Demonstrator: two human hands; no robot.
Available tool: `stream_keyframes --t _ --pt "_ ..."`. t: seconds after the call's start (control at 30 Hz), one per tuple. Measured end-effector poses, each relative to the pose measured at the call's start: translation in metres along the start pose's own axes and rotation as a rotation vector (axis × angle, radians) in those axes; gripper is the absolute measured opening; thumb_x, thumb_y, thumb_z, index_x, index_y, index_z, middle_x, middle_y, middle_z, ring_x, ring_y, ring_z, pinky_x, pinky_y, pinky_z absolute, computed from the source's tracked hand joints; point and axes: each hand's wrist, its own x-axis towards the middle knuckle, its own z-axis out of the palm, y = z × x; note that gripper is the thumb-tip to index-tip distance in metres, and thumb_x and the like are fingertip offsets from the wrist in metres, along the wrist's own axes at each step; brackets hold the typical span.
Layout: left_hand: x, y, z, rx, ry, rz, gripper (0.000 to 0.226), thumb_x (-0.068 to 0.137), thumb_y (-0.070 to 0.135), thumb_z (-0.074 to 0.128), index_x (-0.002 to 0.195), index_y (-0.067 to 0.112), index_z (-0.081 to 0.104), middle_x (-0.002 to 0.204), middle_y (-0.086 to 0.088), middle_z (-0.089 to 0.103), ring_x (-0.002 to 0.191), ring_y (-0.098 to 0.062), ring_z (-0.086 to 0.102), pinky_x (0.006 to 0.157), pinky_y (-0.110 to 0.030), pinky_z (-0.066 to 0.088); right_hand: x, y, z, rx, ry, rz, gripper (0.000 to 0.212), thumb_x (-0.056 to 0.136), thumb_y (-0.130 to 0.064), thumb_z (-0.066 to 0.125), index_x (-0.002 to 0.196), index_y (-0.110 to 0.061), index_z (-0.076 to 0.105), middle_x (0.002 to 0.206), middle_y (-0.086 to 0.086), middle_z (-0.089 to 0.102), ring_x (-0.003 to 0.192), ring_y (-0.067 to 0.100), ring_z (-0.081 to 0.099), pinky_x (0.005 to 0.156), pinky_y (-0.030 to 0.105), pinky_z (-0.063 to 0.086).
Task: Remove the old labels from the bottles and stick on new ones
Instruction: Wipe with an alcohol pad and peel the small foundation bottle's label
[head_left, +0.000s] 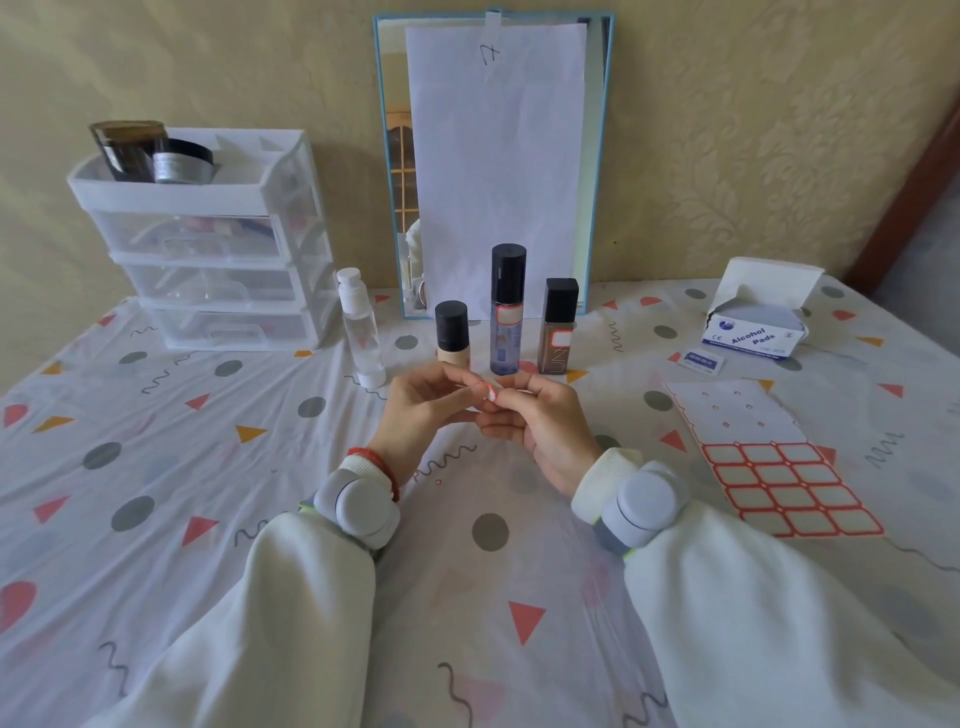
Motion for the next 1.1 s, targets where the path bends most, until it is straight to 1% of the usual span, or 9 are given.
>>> stream_keyframes --t 0.2,0.33,0.5,0.63,0.73,0.8,0.9,1.03,1.1 --pt "0.0003 -0.001 -0.0016 -0.027 -0.008 -0.011 0.009 0.083 -0.001 0.064 0.08 0.004 0.07 0.085 -0.016 0.071 0.079 -0.025 0.069 0.072 -0.03 0.056 -0.0012 -0.0016 0.0001 0.004 -0.007 -0.007 0.012 0.086 -0.01 0.068 0.097 -0.006 0.068 0.08 0.01 0.074 0.074 0.024 0.073 0.062 0.025 0.056" --pt "0.0011 -0.0011 -0.0024 -0.039 -0.01 -0.036 0.004 0.083 0.002 0.064 0.082 0.001 0.069 0.084 -0.016 0.071 0.079 -0.025 0.068 0.074 -0.031 0.056 -0.0016 -0.002 0.0016 0.048 -0.031 0.012 0.006 0.088 -0.006 0.063 0.092 -0.007 0.068 0.07 0.006 0.07 0.066 0.018 0.07 0.06 0.023 0.054" --pt "0.0014 0.0018 -0.0025 -0.053 -0.045 -0.06 0.009 0.078 0.007 0.067 0.083 -0.001 0.067 0.084 -0.019 0.07 0.078 -0.026 0.069 0.075 -0.032 0.056 -0.0022 -0.0029 0.0036 0.05 -0.046 -0.01 0.012 0.091 -0.004 0.058 0.084 -0.011 0.065 0.064 0.002 0.063 0.064 0.017 0.068 0.059 0.024 0.054" --pt "0.001 0.0011 -0.0021 -0.032 -0.036 -0.062 0.004 0.081 0.002 0.066 0.08 -0.002 0.067 0.088 -0.025 0.069 0.083 -0.033 0.068 0.081 -0.039 0.056 -0.0022 0.0001 0.0039 -0.012 -0.053 -0.027 0.009 0.092 -0.013 0.058 0.086 -0.013 0.064 0.06 -0.004 0.059 0.067 0.019 0.068 0.061 0.026 0.055" --pt "0.002 0.0002 -0.0013 0.007 0.009 -0.076 0.003 0.083 -0.004 0.065 0.079 -0.004 0.065 0.089 -0.026 0.067 0.084 -0.034 0.067 0.084 -0.043 0.056 -0.0016 0.0001 0.004 0.009 -0.07 -0.002 0.017 0.093 -0.03 0.058 0.085 -0.016 0.065 0.064 -0.002 0.06 0.07 0.021 0.068 0.065 0.031 0.056" --pt "0.0024 -0.0011 -0.0017 0.02 0.041 -0.076 0.004 0.083 -0.005 0.065 0.079 -0.004 0.064 0.088 -0.026 0.067 0.082 -0.033 0.067 0.083 -0.043 0.057 -0.0014 0.0009 0.0029 -0.044 -0.062 -0.011 0.024 0.089 -0.039 0.063 0.09 -0.015 0.065 0.069 -0.004 0.065 0.07 0.018 0.068 0.065 0.028 0.055" --pt "0.0026 -0.0029 -0.0028 0.045 0.083 -0.08 0.012 0.082 -0.003 0.067 0.085 -0.014 0.062 0.092 -0.033 0.066 0.084 -0.037 0.068 0.083 -0.043 0.057 -0.0021 0.0046 0.0025 -0.197 -0.018 -0.052 0.026 0.084 -0.032 0.072 0.099 -0.011 0.066 0.078 -0.004 0.071 0.069 0.01 0.068 0.063 0.023 0.054" --pt "0.0035 -0.0035 -0.0032 0.053 0.122 -0.075 0.012 0.08 -0.005 0.069 0.083 -0.014 0.061 0.081 -0.021 0.071 0.076 -0.029 0.071 0.074 -0.034 0.058 -0.0019 0.0062 0.0021 -0.187 0.028 -0.095 0.018 0.088 -0.017 0.068 0.095 0.0 0.065 0.079 0.003 0.069 0.067 0.01 0.067 0.062 0.022 0.055" --pt "0.0033 -0.004 -0.003 0.065 0.127 -0.075 0.016 0.08 -0.005 0.07 0.083 -0.017 0.06 0.078 -0.018 0.072 0.074 -0.028 0.071 0.071 -0.033 0.058 -0.0021 0.0061 0.0018 -0.18 0.03 -0.109 0.018 0.089 -0.013 0.066 0.096 0.004 0.064 0.079 0.005 0.071 0.068 0.011 0.068 0.064 0.022 0.056"
